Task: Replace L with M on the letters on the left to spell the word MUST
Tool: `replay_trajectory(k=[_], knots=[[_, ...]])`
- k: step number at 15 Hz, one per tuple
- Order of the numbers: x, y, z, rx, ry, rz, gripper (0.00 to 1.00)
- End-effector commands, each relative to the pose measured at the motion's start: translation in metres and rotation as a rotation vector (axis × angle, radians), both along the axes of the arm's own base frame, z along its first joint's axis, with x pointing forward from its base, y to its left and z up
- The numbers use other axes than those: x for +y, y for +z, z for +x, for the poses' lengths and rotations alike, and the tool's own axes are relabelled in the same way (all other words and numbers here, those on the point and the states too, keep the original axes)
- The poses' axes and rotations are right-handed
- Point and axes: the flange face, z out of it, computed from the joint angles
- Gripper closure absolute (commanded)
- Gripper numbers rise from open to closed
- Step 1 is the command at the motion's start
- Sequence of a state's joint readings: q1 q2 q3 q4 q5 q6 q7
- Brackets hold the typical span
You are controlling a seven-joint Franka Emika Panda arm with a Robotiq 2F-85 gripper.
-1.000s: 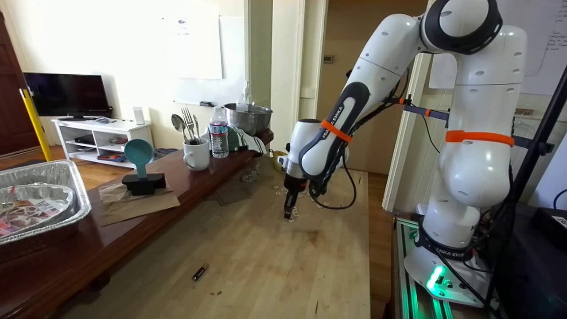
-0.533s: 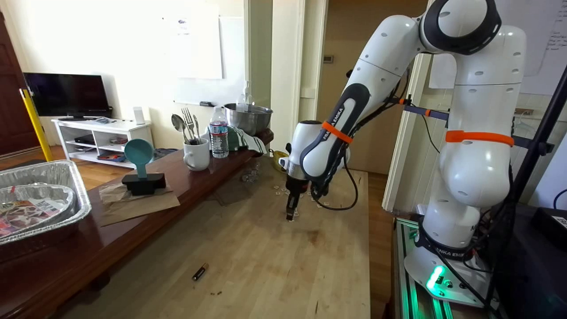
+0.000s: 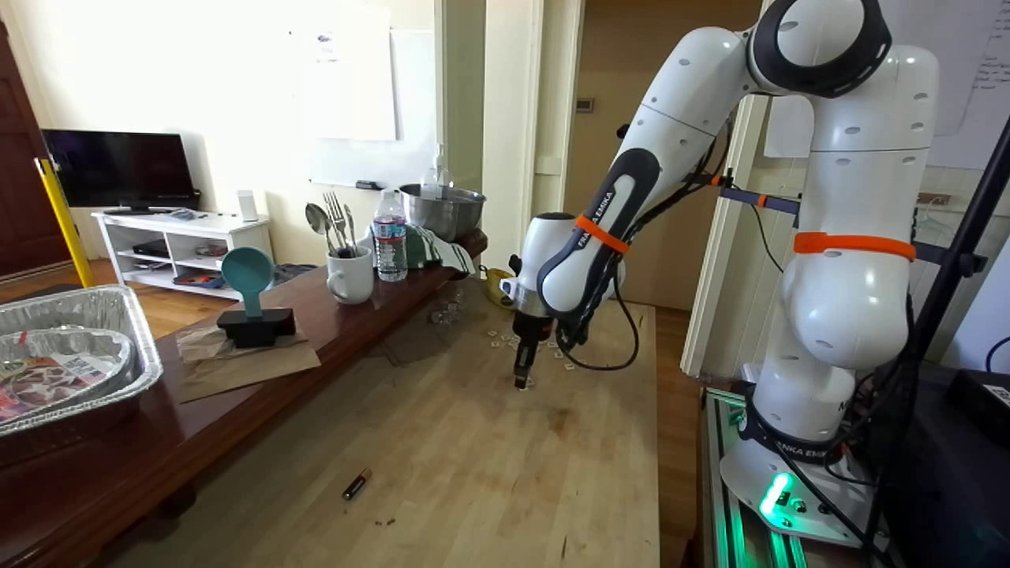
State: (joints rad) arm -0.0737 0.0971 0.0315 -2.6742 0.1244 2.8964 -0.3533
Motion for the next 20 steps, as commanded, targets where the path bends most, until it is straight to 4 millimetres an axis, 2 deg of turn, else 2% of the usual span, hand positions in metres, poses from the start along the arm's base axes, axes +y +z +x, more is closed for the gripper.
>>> replay_trajectory(k=[1,20], knots=[[-0.0059,-0.0038,-0.0092,0.052,-0.02,-0.006,1.0],[0.0015,-0.0086,-0.0143,0.109,-0.026,0.018,1.0]])
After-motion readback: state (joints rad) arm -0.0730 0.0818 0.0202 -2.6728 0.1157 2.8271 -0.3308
